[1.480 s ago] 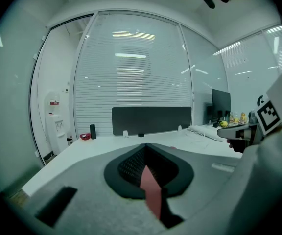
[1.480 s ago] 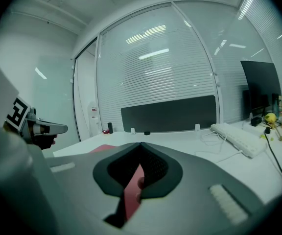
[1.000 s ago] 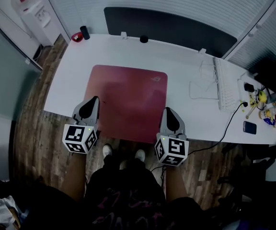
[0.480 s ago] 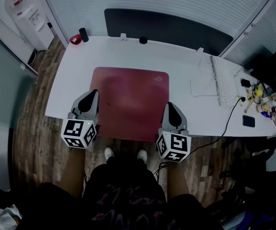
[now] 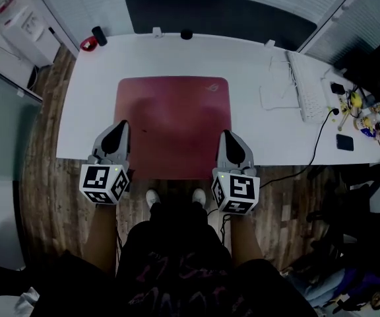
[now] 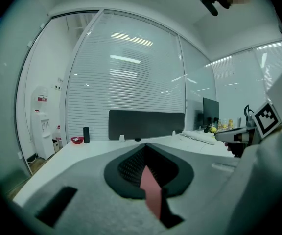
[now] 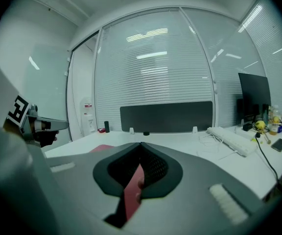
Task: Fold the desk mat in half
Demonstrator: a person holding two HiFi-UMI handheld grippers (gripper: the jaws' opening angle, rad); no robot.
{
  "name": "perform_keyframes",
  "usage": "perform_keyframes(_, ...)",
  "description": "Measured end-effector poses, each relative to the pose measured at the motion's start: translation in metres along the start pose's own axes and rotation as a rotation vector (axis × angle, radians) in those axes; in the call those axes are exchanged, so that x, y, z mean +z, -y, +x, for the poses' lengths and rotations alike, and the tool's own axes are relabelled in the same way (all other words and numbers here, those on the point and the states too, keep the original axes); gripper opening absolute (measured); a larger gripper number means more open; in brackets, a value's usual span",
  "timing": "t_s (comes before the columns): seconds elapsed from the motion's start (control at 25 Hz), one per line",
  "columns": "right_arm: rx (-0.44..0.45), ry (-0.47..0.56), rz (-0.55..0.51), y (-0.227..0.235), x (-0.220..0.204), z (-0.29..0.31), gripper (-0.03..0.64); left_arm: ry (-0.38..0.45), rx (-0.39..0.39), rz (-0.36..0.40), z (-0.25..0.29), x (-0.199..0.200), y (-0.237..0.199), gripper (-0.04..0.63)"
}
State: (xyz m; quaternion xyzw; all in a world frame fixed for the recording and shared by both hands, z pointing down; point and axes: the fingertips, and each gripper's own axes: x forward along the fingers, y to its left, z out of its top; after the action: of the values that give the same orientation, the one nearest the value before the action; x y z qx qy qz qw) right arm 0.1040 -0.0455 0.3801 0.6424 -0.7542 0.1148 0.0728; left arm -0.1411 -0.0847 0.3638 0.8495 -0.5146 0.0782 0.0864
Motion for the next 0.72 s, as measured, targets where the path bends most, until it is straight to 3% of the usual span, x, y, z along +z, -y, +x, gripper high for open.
perform_keyframes(0.72, -0.005, -0.163, 0.038, -0.001, -0.091, 0.002, 0.008, -0.146, 0.004, -0.059, 0.002, -0.092, -0.004, 0.002)
